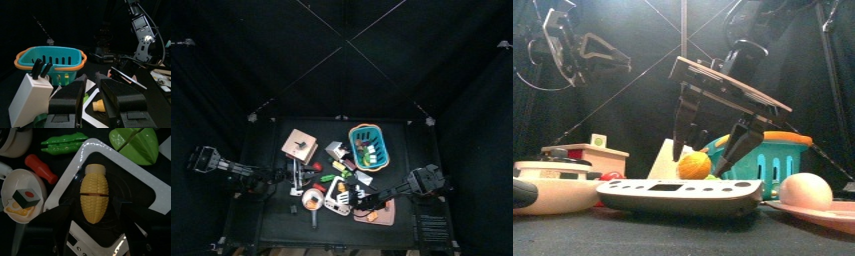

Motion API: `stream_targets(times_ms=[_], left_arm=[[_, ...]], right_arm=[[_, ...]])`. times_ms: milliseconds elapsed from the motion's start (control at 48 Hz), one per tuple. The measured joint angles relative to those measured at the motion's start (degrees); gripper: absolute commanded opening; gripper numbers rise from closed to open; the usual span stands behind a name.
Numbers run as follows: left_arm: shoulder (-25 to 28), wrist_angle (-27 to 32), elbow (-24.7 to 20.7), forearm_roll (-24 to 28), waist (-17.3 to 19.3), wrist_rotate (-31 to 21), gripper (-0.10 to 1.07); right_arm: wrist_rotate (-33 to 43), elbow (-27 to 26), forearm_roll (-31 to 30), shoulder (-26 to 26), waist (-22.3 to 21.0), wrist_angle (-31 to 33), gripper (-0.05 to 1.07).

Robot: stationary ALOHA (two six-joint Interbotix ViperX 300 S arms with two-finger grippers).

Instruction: Grab cleaver

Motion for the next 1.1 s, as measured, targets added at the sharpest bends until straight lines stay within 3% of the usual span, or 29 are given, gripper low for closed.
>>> stream_targets(times_ms=[250,521,750,1104], left_arm=[[0.0,0.0,0.0,0.0,-0.09,-0.09,0.67],[0.0,0.0,-0.09,0.0,-0.09,-0.09,0.67],[0.0,0.09,0.0,0.0,-0.09,-0.09,0.67],[0.0,0.09,0.26,0.0,0.0,-0.09,0.67]], right_arm=[[-2.72,5.89,-1.76,-8.26,2.64,2.9,0.93],[-15.64,17.93,2.46,-18.81,5.98,2.99,0.92],[-24.87,24.87,9.05,-19.6,5.71,2.64,0.9],[-27.86,29.71,9.67,-19.51,1.76,-3.25,0.78]])
